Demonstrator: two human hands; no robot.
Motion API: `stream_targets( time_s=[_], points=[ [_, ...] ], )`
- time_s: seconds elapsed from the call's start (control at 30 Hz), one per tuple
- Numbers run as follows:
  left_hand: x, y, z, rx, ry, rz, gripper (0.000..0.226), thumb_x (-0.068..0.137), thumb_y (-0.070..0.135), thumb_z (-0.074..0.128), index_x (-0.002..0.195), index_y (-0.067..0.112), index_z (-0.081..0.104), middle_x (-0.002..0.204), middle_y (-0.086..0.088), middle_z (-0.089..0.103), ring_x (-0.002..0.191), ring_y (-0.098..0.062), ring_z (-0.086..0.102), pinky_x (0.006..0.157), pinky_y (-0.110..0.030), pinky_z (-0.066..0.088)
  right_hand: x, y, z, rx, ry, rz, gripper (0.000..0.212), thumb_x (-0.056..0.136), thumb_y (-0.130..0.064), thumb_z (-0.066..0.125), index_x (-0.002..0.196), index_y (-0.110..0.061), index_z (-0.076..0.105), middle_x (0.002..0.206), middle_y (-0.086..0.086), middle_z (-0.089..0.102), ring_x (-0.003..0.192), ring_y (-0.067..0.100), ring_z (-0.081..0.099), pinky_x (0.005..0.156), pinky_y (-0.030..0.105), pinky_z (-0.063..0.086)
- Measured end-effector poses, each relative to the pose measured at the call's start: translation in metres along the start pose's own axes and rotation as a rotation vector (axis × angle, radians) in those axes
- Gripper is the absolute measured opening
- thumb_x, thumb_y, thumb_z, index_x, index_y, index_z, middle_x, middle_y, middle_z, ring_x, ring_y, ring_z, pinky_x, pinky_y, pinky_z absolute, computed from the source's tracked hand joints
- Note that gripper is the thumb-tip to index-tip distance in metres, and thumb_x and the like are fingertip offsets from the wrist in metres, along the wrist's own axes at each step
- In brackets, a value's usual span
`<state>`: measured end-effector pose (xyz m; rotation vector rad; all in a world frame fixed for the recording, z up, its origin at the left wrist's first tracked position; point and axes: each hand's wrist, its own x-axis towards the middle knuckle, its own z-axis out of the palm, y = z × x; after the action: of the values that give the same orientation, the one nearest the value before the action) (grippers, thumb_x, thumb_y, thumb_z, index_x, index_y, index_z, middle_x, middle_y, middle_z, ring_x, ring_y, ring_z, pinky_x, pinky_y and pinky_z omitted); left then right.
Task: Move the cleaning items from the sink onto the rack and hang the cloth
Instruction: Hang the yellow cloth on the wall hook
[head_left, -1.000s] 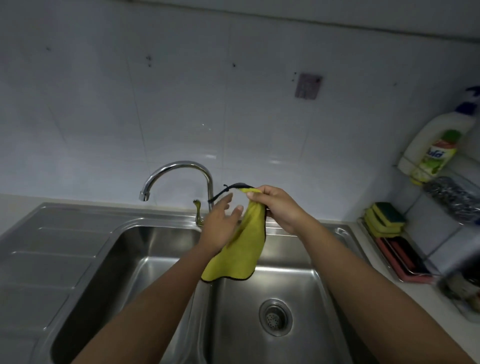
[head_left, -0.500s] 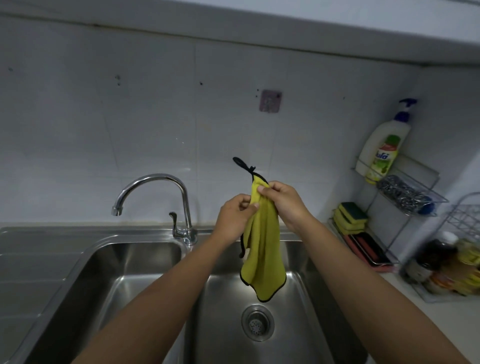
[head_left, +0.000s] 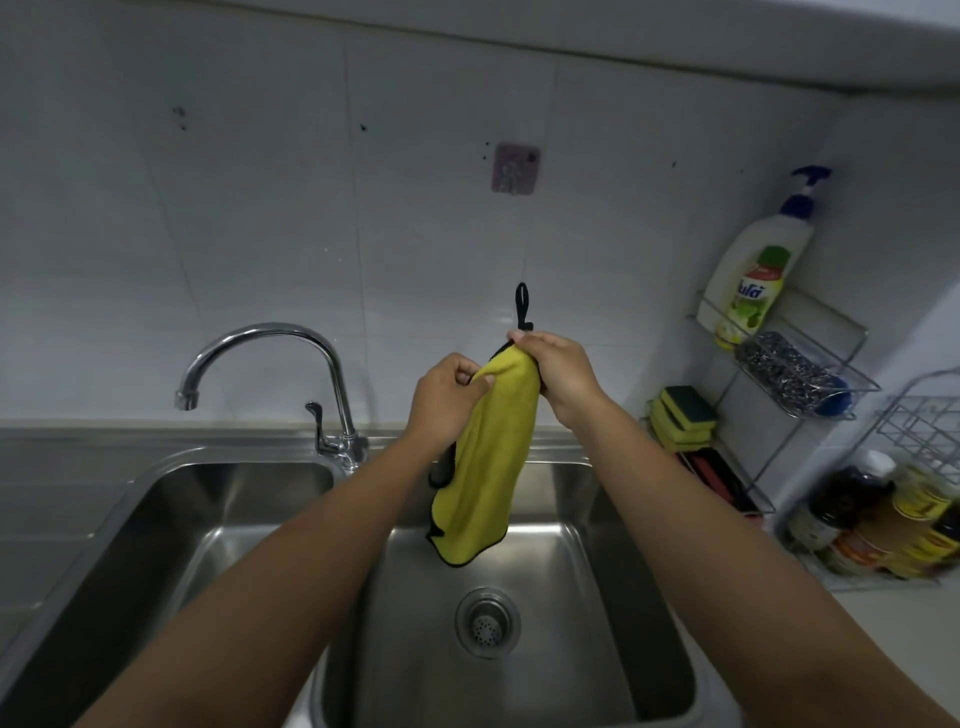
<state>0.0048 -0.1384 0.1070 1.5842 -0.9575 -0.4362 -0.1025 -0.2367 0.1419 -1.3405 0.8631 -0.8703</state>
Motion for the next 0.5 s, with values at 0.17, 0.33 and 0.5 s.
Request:
stream_targets(
  time_s=[0.17,0.33,0.5],
  points=[
    [0.032,0.015,0.006,0.074,0.018,0.032,0.010,0.085,0.023,0.068,0.086,0.015,0.062,0.070,0.008,0.052,0.065,-0.006,0.048,0.059,-0.020,0.039,0.034,-0.021,0.000,0.056,-0.024,-0.013,0.009,0.091,-0.013,0.062,0.092,-0.009,0.070,0.087,0.002,0.068,0.079,0.018,0.063,0.082,0.037,0.053],
    [0.067,0.035,0.013,0.094,0.025,0.105,0.011,0.086,0.022,0.068,0.087,0.014,0.061,0.070,0.009,0.051,0.064,-0.005,0.048,0.054,-0.013,0.038,0.078,-0.064,0.007,-0.043,0.040,-0.141,0.019,0.090,-0.024,0.062,0.078,-0.012,0.068,0.079,0.007,0.067,0.074,0.021,0.061,0.073,0.035,0.050],
    [0.095,0.056,0.013,0.091,0.065,0.129,0.009,0.088,0.023,0.064,0.088,0.016,0.060,0.071,0.011,0.053,0.065,-0.004,0.051,0.050,-0.008,0.038,0.109,-0.103,0.020,-0.078,0.071,-0.223,0.034,0.088,-0.026,0.062,0.058,-0.010,0.060,0.062,0.004,0.062,0.058,0.017,0.055,0.063,0.027,0.043]
  ],
)
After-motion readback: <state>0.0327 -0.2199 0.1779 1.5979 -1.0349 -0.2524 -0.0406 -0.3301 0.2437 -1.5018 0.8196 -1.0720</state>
